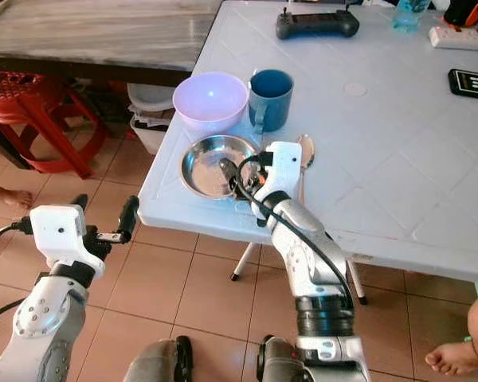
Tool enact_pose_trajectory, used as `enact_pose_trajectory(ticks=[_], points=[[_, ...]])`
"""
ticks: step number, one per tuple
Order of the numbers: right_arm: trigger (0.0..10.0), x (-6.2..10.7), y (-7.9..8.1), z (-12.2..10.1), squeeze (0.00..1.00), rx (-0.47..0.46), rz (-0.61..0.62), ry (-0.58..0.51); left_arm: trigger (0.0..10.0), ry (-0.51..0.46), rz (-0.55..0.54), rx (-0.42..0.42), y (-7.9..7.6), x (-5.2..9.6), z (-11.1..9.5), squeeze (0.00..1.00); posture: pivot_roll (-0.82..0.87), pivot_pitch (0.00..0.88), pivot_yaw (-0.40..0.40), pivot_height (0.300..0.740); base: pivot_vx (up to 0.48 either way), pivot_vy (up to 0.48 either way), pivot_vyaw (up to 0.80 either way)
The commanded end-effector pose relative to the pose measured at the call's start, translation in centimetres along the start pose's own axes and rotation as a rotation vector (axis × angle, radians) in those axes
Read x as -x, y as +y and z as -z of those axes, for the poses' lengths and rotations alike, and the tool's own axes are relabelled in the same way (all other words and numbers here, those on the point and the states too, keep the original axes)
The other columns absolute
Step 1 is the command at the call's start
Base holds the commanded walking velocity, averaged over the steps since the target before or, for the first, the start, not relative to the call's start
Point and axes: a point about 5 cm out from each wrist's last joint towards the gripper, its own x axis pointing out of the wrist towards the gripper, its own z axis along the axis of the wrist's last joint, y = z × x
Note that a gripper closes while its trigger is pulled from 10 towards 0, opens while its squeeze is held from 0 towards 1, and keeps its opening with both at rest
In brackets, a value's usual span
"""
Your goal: Setting the table
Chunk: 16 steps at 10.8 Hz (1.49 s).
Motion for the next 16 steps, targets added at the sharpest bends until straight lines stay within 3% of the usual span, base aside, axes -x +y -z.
enact_pose_trajectory(ticks=[1, 6, 9, 13, 15, 16], points=[[0.0, 0.1, -0.7, 2.4, 0.00, -0.028, 0.046, 0.128, 10.0, 0.017, -0.009, -0.004, 0.2, 0.3, 0.2, 0.00, 0.08, 0.200, 0.066, 0.740, 0.000, 0.000, 0.00], [0.0, 1.0, -3.3, 4.8, 0.00, 0.005, 0.185, 0.326, 10.0, 0.031, 0.038, 0.030, -0.4, 0.3, 0.5, 0.00, 0.07, 0.202, 0.065, 0.740, 0.000, 0.000, 0.00], [0.0, 1.4, -5.0, 5.4, 0.00, -0.007, 0.261, 0.393, 10.0, 0.057, 0.177, 0.102, -1.6, 1.1, 0.8, 0.00, 0.08, 0.198, 0.061, 0.740, 0.000, 0.000, 0.00], [0.0, 1.7, -5.6, 5.7, 0.00, -0.048, 0.313, 0.407, 10.0, 0.079, 0.278, 0.142, -2.1, 1.6, 1.2, 0.00, 0.07, 0.193, 0.063, 0.740, 0.000, 0.000, 0.00], [0.0, 1.8, -5.9, 5.8, 0.00, -0.069, 0.336, 0.409, 10.0, 0.078, 0.277, 0.139, -2.0, 1.6, 1.2, 0.00, 0.07, 0.191, 0.062, 0.740, 0.000, 0.000, 0.00], [0.0, 1.6, -5.6, 5.4, 0.00, -0.125, 0.329, 0.376, 10.0, 0.087, 0.230, 0.107, -1.6, 1.3, 1.4, 0.00, 0.07, 0.186, 0.061, 0.740, 0.000, 0.000, 0.00]])
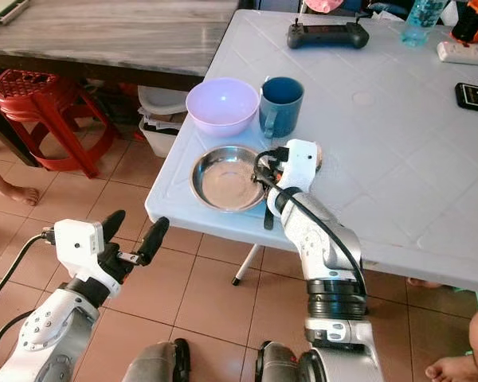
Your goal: Setting the table
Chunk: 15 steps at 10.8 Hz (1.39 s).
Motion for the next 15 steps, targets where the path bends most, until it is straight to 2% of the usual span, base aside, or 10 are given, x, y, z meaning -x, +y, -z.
enact_pose_trajectory(ticks=[1, 3, 4, 5, 8, 13, 15], points=[[0.0, 0.3, -2.4, 5.1, 0.00, -0.060, 0.130, 0.236, 10.0, 0.021, -0.050, -0.030, 0.7, 0.1, 0.3, 0.00, 0.07, 0.184, 0.061, 0.740, 0.000, 0.000, 0.00], [0.0, 0.2, -1.6, 4.6, 0.00, -0.058, 0.089, 0.200, 10.0, 0.022, -0.100, -0.042, 1.4, -0.1, 0.4, 0.00, 0.07, 0.170, 0.058, 0.740, 0.000, 0.137, 0.00], [0.0, 0.2, -0.4, 3.6, 0.00, -0.111, 0.016, 0.121, 10.0, 0.010, -0.138, -0.050, 1.7, -0.2, 0.4, 0.00, 0.07, 0.162, 0.059, 0.740, 0.000, 0.480, 0.00], [0.0, 0.4, 0.0, 2.7, 0.00, -0.119, -0.007, 0.051, 10.0, 0.006, -0.212, -0.053, 2.2, -0.3, 0.6, 0.00, 0.06, 0.157, 0.058, 0.740, 0.000, 0.480, 0.00], [0.0, 0.9, 0.8, 1.3, 0.00, -0.143, -0.055, -0.051, 10.0, -0.019, -0.218, -0.038, 1.8, -0.9, 0.6, 0.00, 0.05, 0.149, 0.047, 0.740, 0.000, 0.480, 0.00], [0.0, 1.7, 0.6, 0.3, 0.00, -0.172, -0.023, -0.118, 10.0, -0.044, -0.205, -0.038, 1.7, -1.4, 0.5, 0.00, 0.04, 0.138, 0.041, 0.740, 0.000, 0.480, 0.00], [0.0, 2.1, 0.9, -0.6, 0.00, -0.157, -0.044, -0.185, 10.0, -0.054, -0.204, -0.041, 1.8, -1.5, 0.4, 0.00, 0.04, 0.131, 0.041, 0.740, 0.000, 0.480, 0.00]])
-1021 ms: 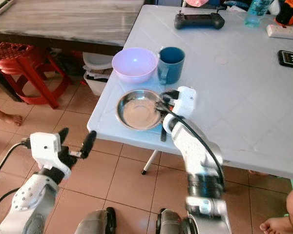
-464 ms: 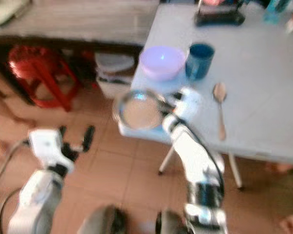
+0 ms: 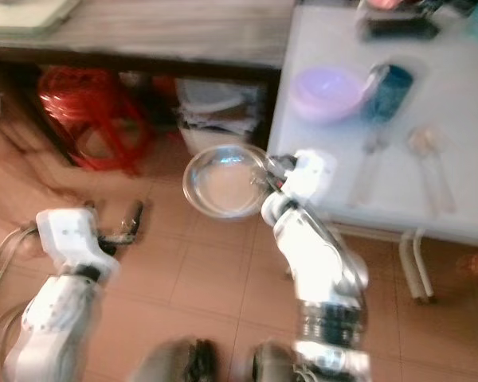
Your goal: Setting the table
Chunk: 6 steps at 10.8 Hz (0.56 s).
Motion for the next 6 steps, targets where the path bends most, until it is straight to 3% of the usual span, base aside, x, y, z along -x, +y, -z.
enact_pose_trajectory(ticks=[1, 3, 6], points=[[0.0, 0.29, 0.92, -1.24, 0.00, 0.047, -0.030, -0.091, 10.0, -0.015, -0.008, -0.035, 0.52, -0.05, -0.31, 0.00, 0.04, 0.128, 0.041, 0.740, 0.000, 0.424, 0.00], [0.0, 0.54, 0.24, -1.78, 0.00, 0.142, 0.013, -0.146, 10.0, -0.030, 0.006, -0.039, 0.21, -0.24, -0.46, 0.00, 0.04, 0.126, 0.042, 0.740, 0.441, 0.124, 0.00], [0.0, 0.64, 0.06, -1.73, 0.00, 0.193, 0.009, -0.175, 10.0, -0.042, -0.019, -0.069, 0.32, -0.58, -0.59, 0.00, 0.03, 0.124, 0.039, 0.740, 0.480, 0.000, 0.00]])
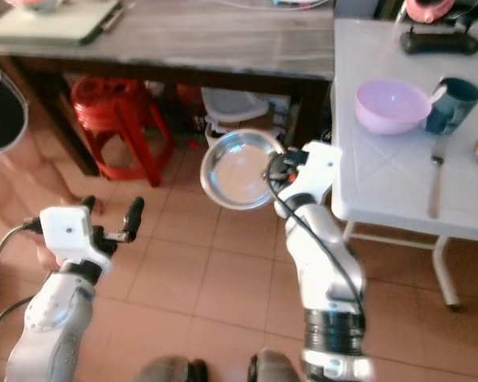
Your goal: Setting the table
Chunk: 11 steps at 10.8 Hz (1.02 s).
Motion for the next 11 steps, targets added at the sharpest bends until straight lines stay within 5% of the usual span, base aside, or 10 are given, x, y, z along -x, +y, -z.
enact_pose_trajectory(ticks=[1, 11], points=[[0.0, -0.13, 0.71, -0.41, 0.00, 0.007, -0.032, -0.027, 10.0, -0.004, -0.015, -0.030, 0.49, 0.08, -0.12, 0.00, 0.03, 0.123, 0.040, 0.740, 0.480, 0.000, 0.00], [0.0, -0.13, 1.63, -0.30, 0.00, 0.063, -0.146, -0.063, 10.0, -0.026, -0.034, -0.039, 0.54, -0.78, -0.20, 0.00, 0.02, 0.106, 0.043, 0.740, 0.479, 0.000, 0.00]])
